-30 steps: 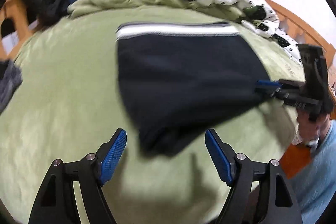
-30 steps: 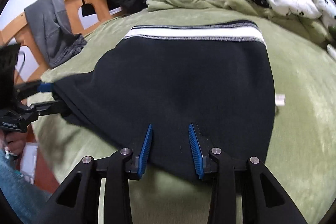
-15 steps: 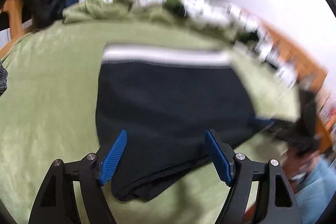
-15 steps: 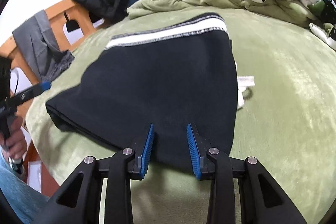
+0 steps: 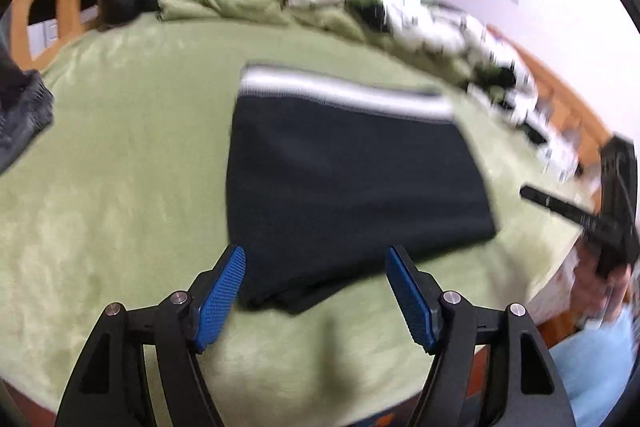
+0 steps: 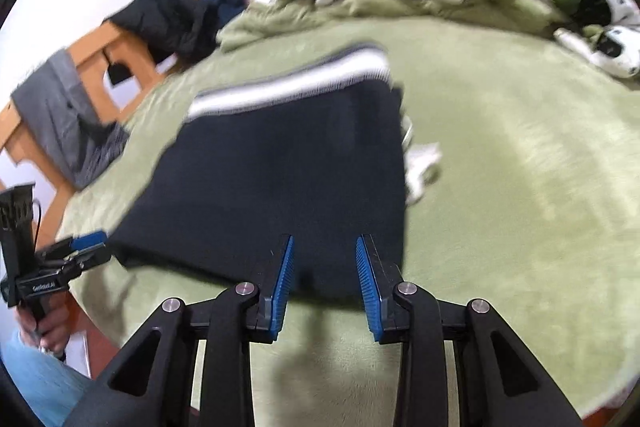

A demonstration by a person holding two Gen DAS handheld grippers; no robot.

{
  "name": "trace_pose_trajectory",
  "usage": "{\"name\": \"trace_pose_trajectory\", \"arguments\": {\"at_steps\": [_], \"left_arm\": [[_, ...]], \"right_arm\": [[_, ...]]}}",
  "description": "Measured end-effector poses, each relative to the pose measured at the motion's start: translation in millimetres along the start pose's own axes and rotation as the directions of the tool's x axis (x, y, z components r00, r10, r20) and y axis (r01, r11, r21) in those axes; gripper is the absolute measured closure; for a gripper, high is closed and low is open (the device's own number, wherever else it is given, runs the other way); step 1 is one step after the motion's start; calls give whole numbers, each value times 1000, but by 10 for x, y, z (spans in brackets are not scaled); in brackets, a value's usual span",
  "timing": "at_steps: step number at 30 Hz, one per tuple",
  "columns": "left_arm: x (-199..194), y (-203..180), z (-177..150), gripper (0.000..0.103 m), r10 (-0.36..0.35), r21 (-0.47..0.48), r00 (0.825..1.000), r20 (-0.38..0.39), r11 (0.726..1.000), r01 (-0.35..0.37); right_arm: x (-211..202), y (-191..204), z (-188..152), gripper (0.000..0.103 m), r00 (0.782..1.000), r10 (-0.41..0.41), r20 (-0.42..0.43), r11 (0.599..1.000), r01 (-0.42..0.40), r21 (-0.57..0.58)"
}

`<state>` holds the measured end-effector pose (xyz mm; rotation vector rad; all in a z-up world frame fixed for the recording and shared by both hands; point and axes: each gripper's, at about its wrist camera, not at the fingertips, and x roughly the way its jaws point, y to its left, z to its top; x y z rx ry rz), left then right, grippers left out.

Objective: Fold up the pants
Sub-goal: 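Release the bundle and pull both grippers back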

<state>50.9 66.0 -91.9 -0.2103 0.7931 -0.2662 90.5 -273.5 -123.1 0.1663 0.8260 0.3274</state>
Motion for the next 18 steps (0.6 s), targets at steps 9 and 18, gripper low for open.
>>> {"name": "trace_pose_trajectory", "arguments": {"at_steps": [9, 18], "left_arm": [[-850, -766, 140, 22, 81, -24, 992, 93, 997, -79], [-1118, -908, -183, 21, 214, 33, 964, 156, 975, -221]], "right_arm": [[-1257, 736, 365, 21, 980, -76, 183, 997, 79, -10], [-1423, 1010, -64, 20, 980, -146, 135, 987, 154, -46]]}}
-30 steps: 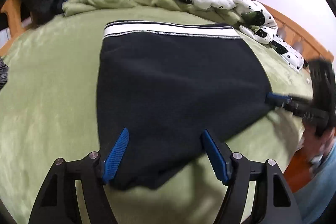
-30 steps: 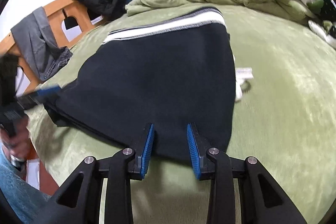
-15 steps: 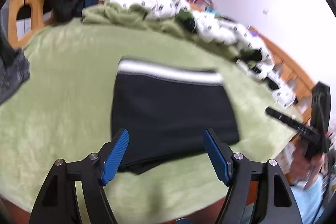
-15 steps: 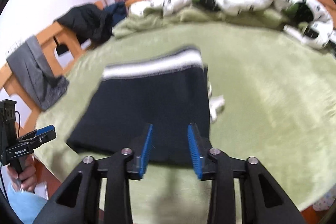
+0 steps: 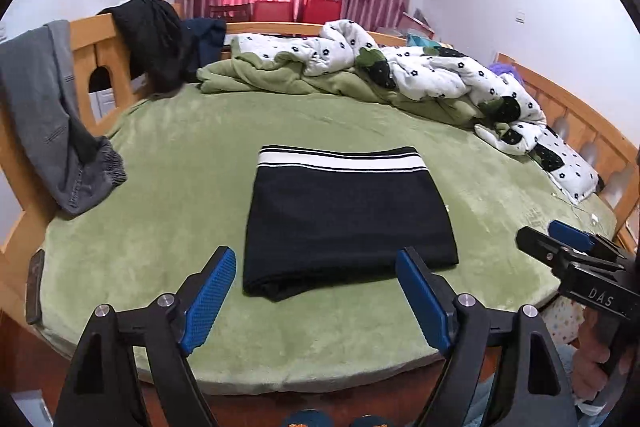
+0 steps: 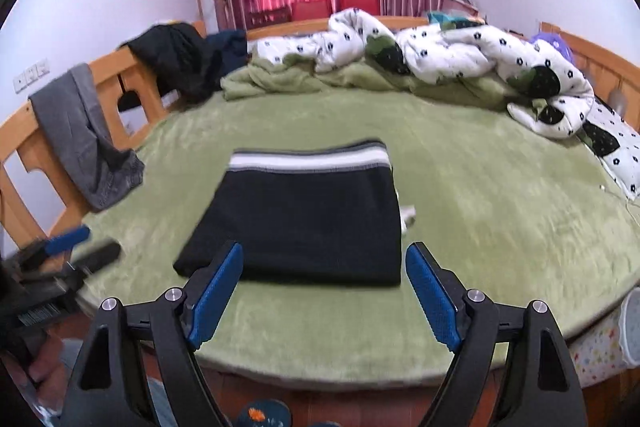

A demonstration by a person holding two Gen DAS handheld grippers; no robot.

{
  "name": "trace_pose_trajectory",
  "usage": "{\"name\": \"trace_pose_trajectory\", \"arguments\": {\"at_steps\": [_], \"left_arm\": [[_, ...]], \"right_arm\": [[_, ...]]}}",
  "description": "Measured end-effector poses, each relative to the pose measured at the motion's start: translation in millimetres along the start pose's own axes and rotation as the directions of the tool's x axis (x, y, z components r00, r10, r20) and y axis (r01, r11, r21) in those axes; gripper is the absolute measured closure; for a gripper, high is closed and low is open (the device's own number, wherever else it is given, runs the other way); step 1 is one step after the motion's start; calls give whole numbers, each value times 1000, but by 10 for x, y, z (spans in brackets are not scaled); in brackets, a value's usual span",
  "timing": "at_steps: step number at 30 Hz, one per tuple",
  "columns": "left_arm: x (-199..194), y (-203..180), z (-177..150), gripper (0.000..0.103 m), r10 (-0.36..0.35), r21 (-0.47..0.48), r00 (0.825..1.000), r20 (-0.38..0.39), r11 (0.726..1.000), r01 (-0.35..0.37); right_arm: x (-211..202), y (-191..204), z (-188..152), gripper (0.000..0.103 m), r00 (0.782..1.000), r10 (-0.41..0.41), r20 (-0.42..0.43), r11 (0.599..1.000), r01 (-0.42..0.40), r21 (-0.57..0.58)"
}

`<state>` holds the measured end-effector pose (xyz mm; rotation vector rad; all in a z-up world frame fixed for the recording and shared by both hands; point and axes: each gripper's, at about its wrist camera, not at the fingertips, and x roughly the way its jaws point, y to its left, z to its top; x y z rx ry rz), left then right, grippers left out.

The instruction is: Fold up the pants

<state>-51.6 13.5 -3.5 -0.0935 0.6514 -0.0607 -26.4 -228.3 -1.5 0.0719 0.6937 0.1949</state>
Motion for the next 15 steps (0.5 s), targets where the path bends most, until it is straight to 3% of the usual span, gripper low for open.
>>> {"name": "trace_pose_trajectory", "arguments": {"at_steps": [4, 15], "left_arm": [[-13, 20, -1, 21, 33, -8, 999, -8, 999, -33], [-91, 23, -7, 21, 69, 12, 998, 2, 998, -69]], "right_arm": [[-58, -23, -36, 11, 999, -31, 8, 999, 31, 33], [-64, 68, -76, 10, 998, -67, -8, 997, 67, 27]]}}
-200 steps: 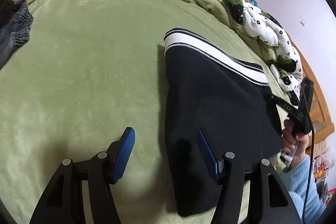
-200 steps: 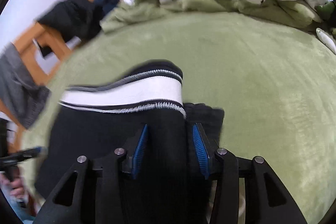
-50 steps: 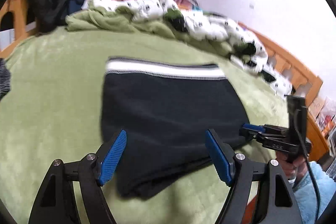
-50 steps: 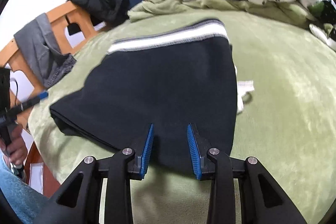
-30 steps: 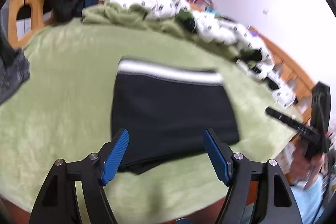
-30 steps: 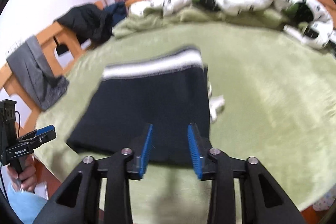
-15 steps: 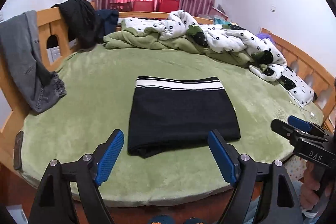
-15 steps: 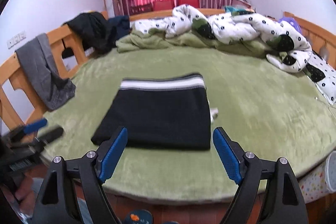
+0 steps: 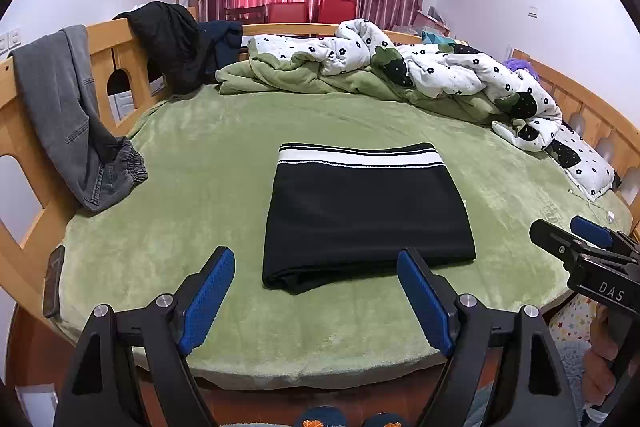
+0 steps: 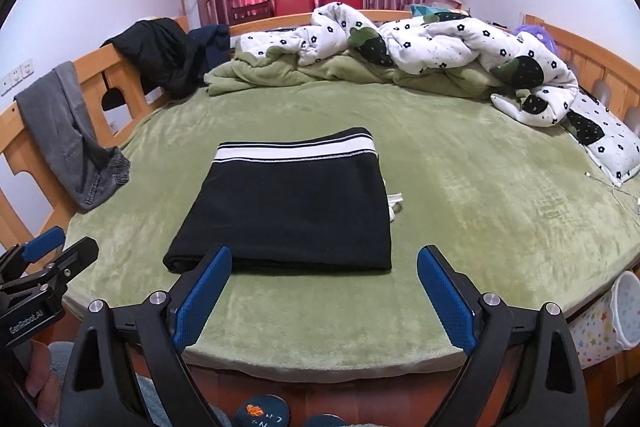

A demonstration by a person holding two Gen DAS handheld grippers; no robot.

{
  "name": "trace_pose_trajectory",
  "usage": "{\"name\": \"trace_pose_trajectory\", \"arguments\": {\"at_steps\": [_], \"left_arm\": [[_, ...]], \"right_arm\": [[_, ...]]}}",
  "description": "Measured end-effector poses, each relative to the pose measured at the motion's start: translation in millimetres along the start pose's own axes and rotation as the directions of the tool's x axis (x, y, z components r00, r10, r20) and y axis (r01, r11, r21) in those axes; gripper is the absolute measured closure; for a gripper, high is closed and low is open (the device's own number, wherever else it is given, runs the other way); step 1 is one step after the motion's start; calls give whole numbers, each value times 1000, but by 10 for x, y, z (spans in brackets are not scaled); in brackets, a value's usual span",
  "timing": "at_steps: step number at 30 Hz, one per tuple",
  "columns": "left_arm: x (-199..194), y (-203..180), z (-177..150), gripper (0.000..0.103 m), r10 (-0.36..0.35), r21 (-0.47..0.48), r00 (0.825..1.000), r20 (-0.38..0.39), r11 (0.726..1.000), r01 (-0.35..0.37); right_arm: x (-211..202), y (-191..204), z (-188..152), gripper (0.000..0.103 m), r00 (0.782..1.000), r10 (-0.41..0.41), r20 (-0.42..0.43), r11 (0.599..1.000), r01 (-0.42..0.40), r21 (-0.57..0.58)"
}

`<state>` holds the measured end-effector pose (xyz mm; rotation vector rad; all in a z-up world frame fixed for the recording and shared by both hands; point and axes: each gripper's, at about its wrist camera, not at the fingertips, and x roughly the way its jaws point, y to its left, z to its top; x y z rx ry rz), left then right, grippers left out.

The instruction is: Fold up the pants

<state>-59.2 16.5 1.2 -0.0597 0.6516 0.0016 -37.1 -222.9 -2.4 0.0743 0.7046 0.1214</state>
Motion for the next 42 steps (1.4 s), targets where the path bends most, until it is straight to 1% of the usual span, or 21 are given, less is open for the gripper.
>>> {"name": "trace_pose_trajectory", "arguments": {"at_steps": [4, 11, 19, 30, 42], "left_arm": [[17, 45, 25, 21, -10, -13, 1000, -2, 1000, 10], [38, 80, 38, 21, -15, -15, 1000, -3, 1000, 15], [58, 63, 14, 20, -25, -32, 1000, -16, 999, 25], [-2, -26, -36, 20, -13, -32, 1000, -3, 999, 12], [-8, -16, -40, 20, -14, -37, 1000, -2, 999, 14]], "right_arm": [[-22, -4, 0, 10, 1000, -5, 6, 1000, 5, 6], [-64, 66, -5, 10, 1000, -19, 18, 999, 20, -26], [-61, 111, -7, 10, 1000, -28, 8, 999, 28, -18], [-53, 109, -3, 10, 1000, -29, 8, 999, 29, -18], [-64, 112, -8, 10, 1000, -23, 8, 1000, 23, -17]]}}
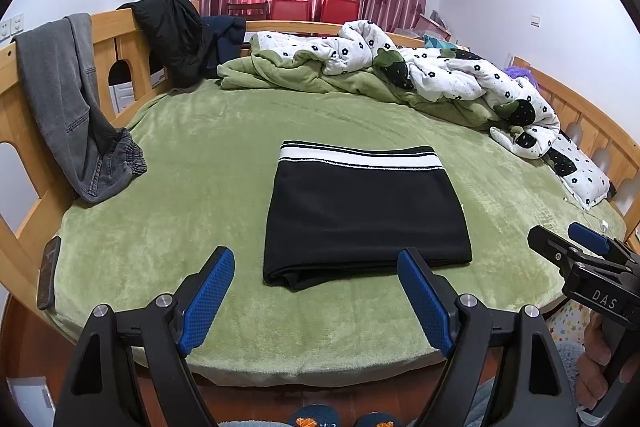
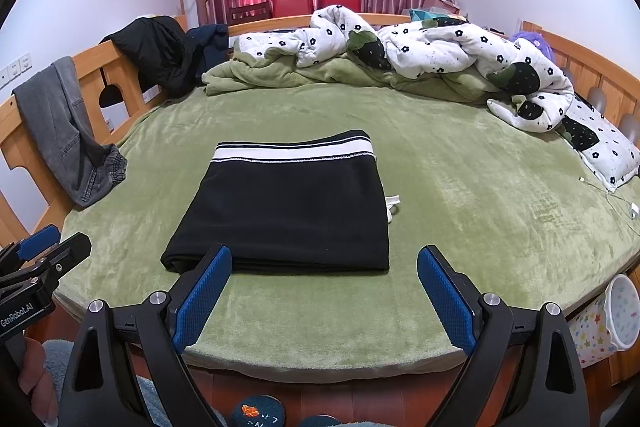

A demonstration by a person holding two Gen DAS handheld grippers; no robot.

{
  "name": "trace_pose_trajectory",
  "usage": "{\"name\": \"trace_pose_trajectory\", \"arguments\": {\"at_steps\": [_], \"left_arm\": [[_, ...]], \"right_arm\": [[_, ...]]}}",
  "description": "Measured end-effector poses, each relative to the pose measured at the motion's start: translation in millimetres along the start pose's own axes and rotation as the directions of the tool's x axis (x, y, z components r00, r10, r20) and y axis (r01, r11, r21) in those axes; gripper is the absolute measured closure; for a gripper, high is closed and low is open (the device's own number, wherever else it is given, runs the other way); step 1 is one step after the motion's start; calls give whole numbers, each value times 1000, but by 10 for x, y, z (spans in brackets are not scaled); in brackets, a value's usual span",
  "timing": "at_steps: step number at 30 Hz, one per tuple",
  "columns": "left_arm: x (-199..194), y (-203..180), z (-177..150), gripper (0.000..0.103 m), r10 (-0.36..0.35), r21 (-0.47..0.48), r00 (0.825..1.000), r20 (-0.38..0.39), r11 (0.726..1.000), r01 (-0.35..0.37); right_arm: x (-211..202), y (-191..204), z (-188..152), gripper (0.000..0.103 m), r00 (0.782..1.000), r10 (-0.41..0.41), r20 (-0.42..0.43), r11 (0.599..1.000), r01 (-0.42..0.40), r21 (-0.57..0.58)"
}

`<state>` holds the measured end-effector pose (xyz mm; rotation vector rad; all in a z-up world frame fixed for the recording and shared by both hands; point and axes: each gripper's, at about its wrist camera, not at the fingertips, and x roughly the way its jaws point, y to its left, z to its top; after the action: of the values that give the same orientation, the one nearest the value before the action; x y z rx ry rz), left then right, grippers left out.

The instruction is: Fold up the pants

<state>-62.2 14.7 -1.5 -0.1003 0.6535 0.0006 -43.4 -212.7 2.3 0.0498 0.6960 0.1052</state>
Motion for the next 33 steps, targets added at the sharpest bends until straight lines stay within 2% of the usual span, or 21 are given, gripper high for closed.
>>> {"name": "trace_pose_trajectory", "arguments": {"at_steps": [33], "left_arm": [[-50, -98, -15, 18, -5, -7, 1000, 8, 1000, 5]], "right_arm": [[3, -42, -25, 10, 1000, 4, -2, 1000, -4, 28]]}}
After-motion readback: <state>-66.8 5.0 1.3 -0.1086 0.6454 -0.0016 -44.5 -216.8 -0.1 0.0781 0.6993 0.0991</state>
